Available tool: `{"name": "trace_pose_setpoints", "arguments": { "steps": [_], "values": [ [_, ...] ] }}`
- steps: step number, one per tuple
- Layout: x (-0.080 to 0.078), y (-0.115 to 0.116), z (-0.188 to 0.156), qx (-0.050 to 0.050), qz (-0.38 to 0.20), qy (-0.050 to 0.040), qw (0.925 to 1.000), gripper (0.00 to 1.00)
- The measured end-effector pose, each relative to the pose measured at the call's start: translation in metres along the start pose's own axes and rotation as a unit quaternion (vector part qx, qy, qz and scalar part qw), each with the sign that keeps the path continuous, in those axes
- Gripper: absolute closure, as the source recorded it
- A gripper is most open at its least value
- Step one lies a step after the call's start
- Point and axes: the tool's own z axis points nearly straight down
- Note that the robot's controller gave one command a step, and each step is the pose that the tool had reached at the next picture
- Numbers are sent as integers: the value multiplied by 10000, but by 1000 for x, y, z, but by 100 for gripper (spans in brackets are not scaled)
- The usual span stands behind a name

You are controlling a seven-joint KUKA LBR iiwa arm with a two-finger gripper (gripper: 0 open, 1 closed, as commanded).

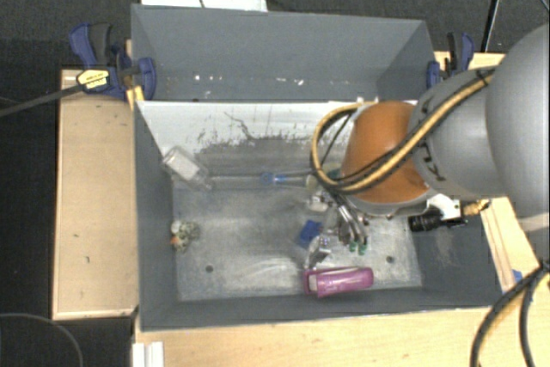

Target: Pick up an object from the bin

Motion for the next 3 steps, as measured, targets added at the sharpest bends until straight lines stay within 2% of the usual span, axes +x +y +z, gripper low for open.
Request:
{"name": "trace_pose_setpoints", "arguments": {
  "steps": [1, 2, 3],
  "values": [
    [-1, 3, 0, -16, 1200, -5, 9928, 0],
    [-5, 2, -3, -24, 1216, -51, 9926, 100],
    [-8, 3, -86, -3, 1194, -18, 9928, 100]
  ]
}}
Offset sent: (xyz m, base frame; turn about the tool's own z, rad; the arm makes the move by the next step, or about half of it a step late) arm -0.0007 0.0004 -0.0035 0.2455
